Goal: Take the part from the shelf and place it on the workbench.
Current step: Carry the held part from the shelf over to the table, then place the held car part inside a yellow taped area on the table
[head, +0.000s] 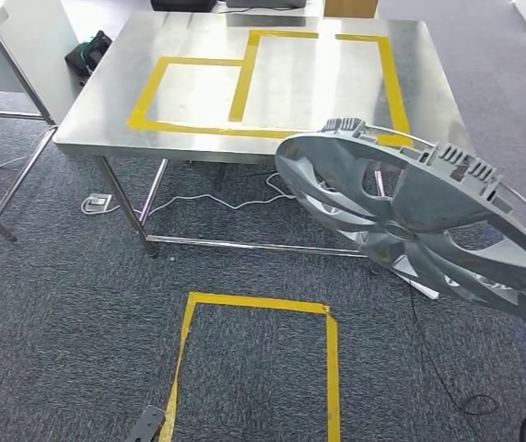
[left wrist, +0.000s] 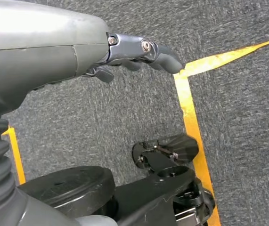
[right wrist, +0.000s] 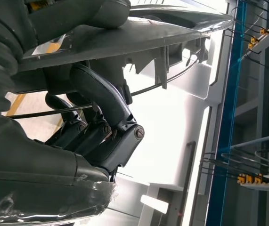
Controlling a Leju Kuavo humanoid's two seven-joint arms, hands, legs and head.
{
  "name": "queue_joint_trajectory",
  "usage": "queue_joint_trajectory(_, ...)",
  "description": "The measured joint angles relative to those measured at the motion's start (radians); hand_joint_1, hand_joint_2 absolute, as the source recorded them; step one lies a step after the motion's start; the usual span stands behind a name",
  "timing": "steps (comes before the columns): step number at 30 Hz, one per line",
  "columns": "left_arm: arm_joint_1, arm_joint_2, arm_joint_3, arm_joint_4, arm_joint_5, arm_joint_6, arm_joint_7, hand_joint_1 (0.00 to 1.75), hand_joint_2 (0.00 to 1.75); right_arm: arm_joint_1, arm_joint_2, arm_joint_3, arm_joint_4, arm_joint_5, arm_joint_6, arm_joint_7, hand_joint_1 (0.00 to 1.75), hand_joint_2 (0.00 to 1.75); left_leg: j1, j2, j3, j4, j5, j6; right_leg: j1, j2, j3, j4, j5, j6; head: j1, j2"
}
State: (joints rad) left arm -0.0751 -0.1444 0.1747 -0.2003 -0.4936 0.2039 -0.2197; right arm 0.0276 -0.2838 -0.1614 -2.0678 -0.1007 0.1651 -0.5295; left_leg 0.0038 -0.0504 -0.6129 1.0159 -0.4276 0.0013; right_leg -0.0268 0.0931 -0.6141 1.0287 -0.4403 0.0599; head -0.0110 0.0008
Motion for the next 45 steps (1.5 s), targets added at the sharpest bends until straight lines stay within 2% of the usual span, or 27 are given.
queue_joint_trajectory(2,-0.001,-0.001,0.000,0.000,0.000,-0.001,0.000,0.00,1.75,0.001,0.000,0.000,0.000,0.000,0.000,0.000,1.75,1.75,0.001,0.015,0.002,-0.005,0.003,0.012,0.001,-0.023,-0.013,0.020,-0.014,0.010,0.005,0.000)
queue_joint_trajectory(3,-0.001,-0.002,0.000,0.000,0.000,-0.001,0.000,0.00,1.75,0.000,0.000,0.000,0.001,0.000,0.001,0.000,1.75,1.75,0.002,0.022,0.003,-0.007,0.004,0.018,0.003,-0.044,-0.033,0.059,-0.037,0.013,0.008,0.000)
queue_joint_trajectory(5,0.001,-0.002,0.000,0.000,0.000,-0.001,-0.001,0.00,1.75,-0.002,0.001,0.000,0.002,0.000,0.001,0.000,1.75,1.75,-0.002,0.033,0.004,-0.007,0.001,0.025,0.005,-0.078,-0.091,0.187,-0.102,0.016,0.013,0.000)
queue_joint_trajectory(6,0.002,-0.002,0.000,0.000,0.000,-0.001,-0.001,0.00,1.75,-0.002,0.001,0.000,0.003,0.000,0.001,0.000,1.75,1.75,-0.004,0.039,0.004,-0.007,0.001,0.027,0.005,-0.083,-0.118,0.246,-0.124,0.016,0.013,0.000)
queue_joint_trajectory(7,0.003,-0.002,0.000,0.000,-0.001,-0.001,-0.002,0.00,1.75,-0.002,0.001,0.001,0.005,0.000,0.000,0.000,1.75,1.75,-0.006,0.044,0.004,-0.006,0.000,0.028,0.005,-0.084,-0.131,0.276,-0.129,0.016,0.013,0.000)
queue_joint_trajectory(8,0.003,-0.002,0.000,0.000,-0.002,-0.001,-0.004,0.00,1.75,-0.002,0.001,0.001,0.006,-0.001,-0.001,0.000,1.75,1.75,-0.008,0.047,0.005,-0.006,0.000,0.028,0.006,-0.085,-0.125,0.266,-0.114,0.015,0.013,0.000)
queue_joint_trajectory(9,0.003,-0.002,0.000,0.000,-0.004,-0.001,-0.007,0.00,1.75,-0.002,0.002,0.001,0.007,-0.001,-0.002,0.000,1.75,1.75,-0.009,0.048,0.007,-0.006,-0.001,0.028,0.006,-0.086,-0.099,0.218,-0.084,0.012,0.013,0.000)
queue_joint_trajectory(11,0.002,-0.003,0.000,0.000,-0.010,-0.001,-0.015,0.00,1.75,-0.003,0.002,0.001,0.008,-0.002,-0.004,0.000,1.75,1.75,-0.012,0.050,0.010,-0.004,-0.003,0.025,0.009,-0.092,-0.022,0.080,-0.029,0.006,0.013,0.000)
queue_joint_trajectory(12,0.001,-0.003,0.000,0.000,-0.011,-0.001,-0.018,0.00,1.75,-0.003,0.002,0.001,0.008,-0.003,-0.005,0.000,1.75,1.75,-0.014,0.050,0.010,-0.002,-0.004,0.022,0.011,-0.095,0.005,0.031,-0.015,0.002,0.012,0.000)
queue_joint_trajectory(14,0.002,-0.003,0.000,0.000,-0.011,-0.007,-0.027,0.00,1.75,-0.004,0.003,0.001,0.008,-0.003,-0.006,0.001,1.75,1.75,-0.019,0.050,0.009,0.001,-0.004,0.026,0.013,-0.096,0.023,0.000,-0.011,0.001,0.011,0.000)
queue_joint_trajectory(17,0.002,-0.002,0.000,0.000,-0.009,-0.019,-0.046,0.00,1.75,-0.006,0.003,-0.001,0.008,-0.003,-0.010,0.002,1.75,1.75,-0.019,0.050,0.010,-0.004,0.000,0.035,0.013,-0.092,0.022,-0.001,-0.008,0.001,0.011,0.000)
queue_joint_trajectory(21,0.000,-0.002,0.000,0.000,-0.008,-0.018,-0.054,0.00,1.75,-0.010,0.003,-0.002,0.008,0.011,-0.018,0.006,1.75,1.75,-0.017,0.051,0.013,-0.012,0.005,0.022,0.016,-0.090,0.021,-0.001,-0.009,-0.005,0.011,0.000)
queue_joint_trajectory(24,0.001,-0.002,0.000,0.000,-0.001,-0.015,-0.054,0.00,1.75,-0.010,0.000,-0.005,0.008,0.108,-0.068,0.016,1.75,1.75,-0.015,0.051,0.013,-0.015,0.007,0.010,0.017,-0.091,0.020,0.000,-0.008,-0.009,0.011,0.000)
queue_joint_trajectory(27,0.004,-0.002,0.002,0.000,0.005,-0.015,-0.055,0.00,1.75,-0.009,-0.024,-0.017,0.007,0.195,-0.120,0.029,1.75,1.75,-0.015,0.051,0.012,-0.014,0.007,0.007,0.016,-0.091,0.021,-0.001,-0.007,-0.011,0.011,0.000)
queue_joint_trajectory(29,0.007,-0.001,0.002,0.000,0.008,-0.015,-0.056,0.00,1.75,-0.013,-0.050,-0.033,0.003,0.212,-0.134,0.038,1.75,1.75,-0.018,0.052,0.014,-0.020,0.004,0.018,0.013,-0.091,0.025,-0.011,-0.003,-0.003,0.011,0.000)
queue_joint_trajectory(31,0.009,-0.002,0.003,0.000,0.010,-0.018,-0.057,0.00,1.75,-0.017,-0.076,-0.048,-0.008,0.229,-0.143,0.043,1.75,1.75,-0.015,0.053,0.032,-0.049,0.011,0.031,0.012,-0.090,0.025,-0.013,-0.004,0.007,0.013,0.000)
queue_joint_trajectory(33,0.009,-0.002,0.007,0.000,0.012,-0.024,-0.059,0.00,1.75,-0.020,-0.098,-0.060,-0.021,0.251,-0.154,0.044,1.75,1.75,-0.008,0.057,0.052,-0.075,0.019,0.036,0.013,-0.090,-0.012,0.058,-0.041,0.013,0.019,0.000)
queue_joint_trajectory(35,0.010,-0.002,0.012,0.000,0.014,-0.029,-0.061,0.00,1.75,-0.018,-0.114,-0.066,-0.034,0.272,-0.162,0.045,1.75,1.75,-0.006,0.060,0.058,-0.078,0.015,0.037,0.010,-0.090,-0.081,0.188,-0.096,0.022,0.023,0.000)
queue_joint_trajectory(36,0.011,-0.002,0.014,0.000,0.014,-0.031,-0.062,0.00,1.75,-0.015,-0.121,-0.068,-0.039,0.282,-0.166,0.048,1.75,1.75,-0.005,0.060,0.061,-0.077,0.012,0.035,0.006,-0.090,-0.107,0.232,-0.106,0.027,0.023,0.000)
queue_joint_trajectory(37,0.012,-0.002,0.015,0.000,0.015,-0.032,-0.062,0.00,1.75,-0.013,-0.129,-0.070,-0.043,0.293,-0.168,0.052,1.75,1.75,-0.001,0.060,0.064,-0.076,0.008,0.031,0.002,-0.090,-0.115,0.241,-0.097,0.034,0.023,0.000)
queue_joint_trajectory(38,0.013,-0.002,0.017,0.000,0.015,-0.033,-0.062,0.00,1.75,-0.011,-0.136,-0.072,-0.047,0.303,-0.171,0.057,1.75,1.75,0.003,0.060,0.068,-0.072,0.003,0.023,-0.004,-0.092,-0.104,0.212,-0.070,0.042,0.023,0.000)
queue_joint_trajectory(40,0.014,-0.001,0.019,0.000,0.014,-0.034,-0.062,0.00,1.75,-0.013,-0.149,-0.074,-0.053,0.318,-0.180,0.064,1.75,1.75,0.012,0.060,0.071,-0.052,-0.015,0.000,-0.018,-0.098,-0.045,0.094,-0.007,0.067,0.025,0.000)
queue_joint_trajectory(41,0.013,0.001,0.020,0.000,0.014,-0.034,-0.062,0.00,1.75,-0.016,-0.156,-0.075,-0.056,0.325,-0.185,0.066,1.75,1.75,0.014,0.060,0.069,-0.037,-0.027,-0.011,-0.022,-0.097,-0.019,0.047,0.006,0.067,0.029,0.000)
queue_joint_trajectory(42,0.013,0.003,0.021,0.000,0.013,-0.034,-0.062,0.00,1.75,-0.017,-0.163,-0.075,-0.059,0.334,-0.191,0.069,1.75,1.75,0.014,0.060,0.066,-0.024,-0.037,-0.019,-0.025,-0.095,-0.004,0.022,0.007,0.061,0.031,0.000)
queue_joint_trajectory(43,0.013,0.004,0.021,0.000,0.011,-0.034,-0.062,0.00,1.75,-0.017,-0.172,-0.076,-0.061,0.344,-0.197,0.072,1.75,1.75,0.012,0.060,0.064,-0.016,-0.043,-0.024,-0.024,-0.091,0.000,0.018,-0.004,0.049,0.031,0.000)
queue_joint_trajectory(44,0.012,0.004,0.022,0.000,0.010,-0.034,-0.062,0.00,1.75,-0.016,-0.182,-0.076,-0.063,0.357,-0.203,0.076,1.75,1.75,0.013,0.060,0.064,-0.013,-0.047,-0.026,-0.024,-0.086,-0.001,0.023,-0.011,0.031,0.031,0.000)
queue_joint_trajectory(45,0.012,0.005,0.023,0.000,0.009,-0.034,-0.062,0.00,1.75,-0.013,-0.194,-0.076,-0.064,0.369,-0.207,0.082,1.75,1.75,0.014,0.060,0.065,-0.012,-0.050,-0.029,-0.023,-0.084,0.000,0.027,-0.017,0.020,0.028,0.000)
